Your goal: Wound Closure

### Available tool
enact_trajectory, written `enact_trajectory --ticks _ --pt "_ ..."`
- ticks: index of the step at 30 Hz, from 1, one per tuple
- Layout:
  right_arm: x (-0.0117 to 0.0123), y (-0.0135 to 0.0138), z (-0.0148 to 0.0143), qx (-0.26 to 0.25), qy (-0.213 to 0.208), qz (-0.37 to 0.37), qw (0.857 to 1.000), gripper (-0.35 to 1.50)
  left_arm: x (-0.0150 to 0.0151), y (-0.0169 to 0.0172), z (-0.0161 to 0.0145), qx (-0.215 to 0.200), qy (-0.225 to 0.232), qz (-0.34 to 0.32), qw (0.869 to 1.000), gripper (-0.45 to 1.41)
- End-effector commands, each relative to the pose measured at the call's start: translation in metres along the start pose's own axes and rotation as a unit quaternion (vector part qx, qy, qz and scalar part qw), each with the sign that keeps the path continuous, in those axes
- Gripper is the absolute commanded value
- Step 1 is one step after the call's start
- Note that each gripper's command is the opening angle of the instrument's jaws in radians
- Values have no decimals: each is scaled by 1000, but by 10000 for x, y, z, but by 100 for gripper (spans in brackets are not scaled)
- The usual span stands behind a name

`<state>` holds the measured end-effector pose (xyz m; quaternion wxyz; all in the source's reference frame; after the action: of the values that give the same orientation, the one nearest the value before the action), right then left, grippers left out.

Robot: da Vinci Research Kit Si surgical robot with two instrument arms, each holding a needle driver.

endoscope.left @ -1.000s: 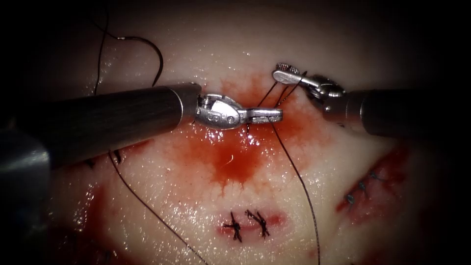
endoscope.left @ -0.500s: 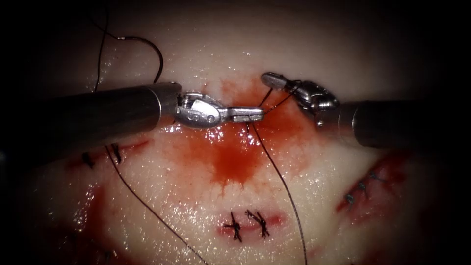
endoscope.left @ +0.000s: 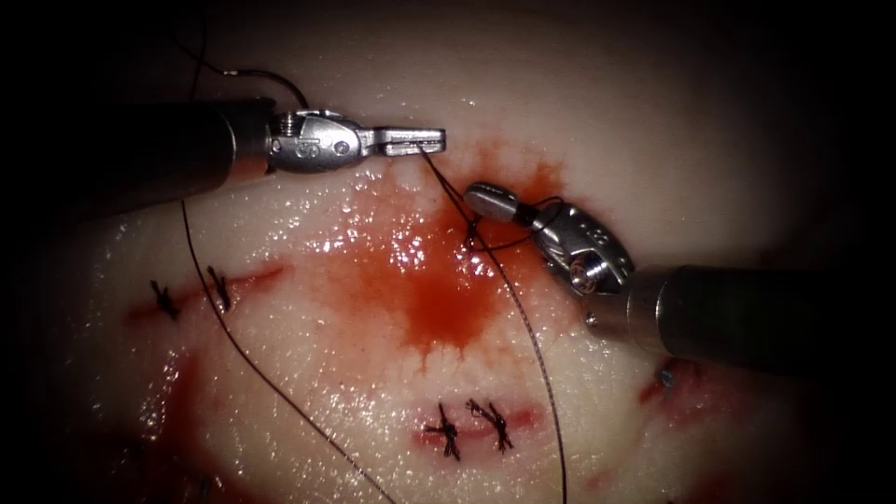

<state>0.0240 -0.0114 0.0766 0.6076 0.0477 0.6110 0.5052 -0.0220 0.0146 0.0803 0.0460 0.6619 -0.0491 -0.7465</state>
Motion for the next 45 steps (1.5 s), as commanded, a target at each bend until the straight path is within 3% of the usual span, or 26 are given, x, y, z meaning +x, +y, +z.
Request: enact_trajectory --ticks 1,12,20,32,45 --pt "-21 -3 0 9 -5 -3 1000 -35 -8 -11 4 1 -4 0 1000 -45" --pt "-57 -17 -14 60 -55 -23 996 -35 -47 -96 -1 70 -66 26 995 -45" --pt "-60 -34 -18 78 -72 -24 994 -35 -60 -135 2 130 -117 65 982 -45" --pt "-70 -49 -31 93 -87 -29 991 -35 -69 -191 1 199 -200 160 946 -45" --pt "-73 -60 -37 100 -93 -31 990 -35 -101 -221 3 218 -290 226 904 -45"
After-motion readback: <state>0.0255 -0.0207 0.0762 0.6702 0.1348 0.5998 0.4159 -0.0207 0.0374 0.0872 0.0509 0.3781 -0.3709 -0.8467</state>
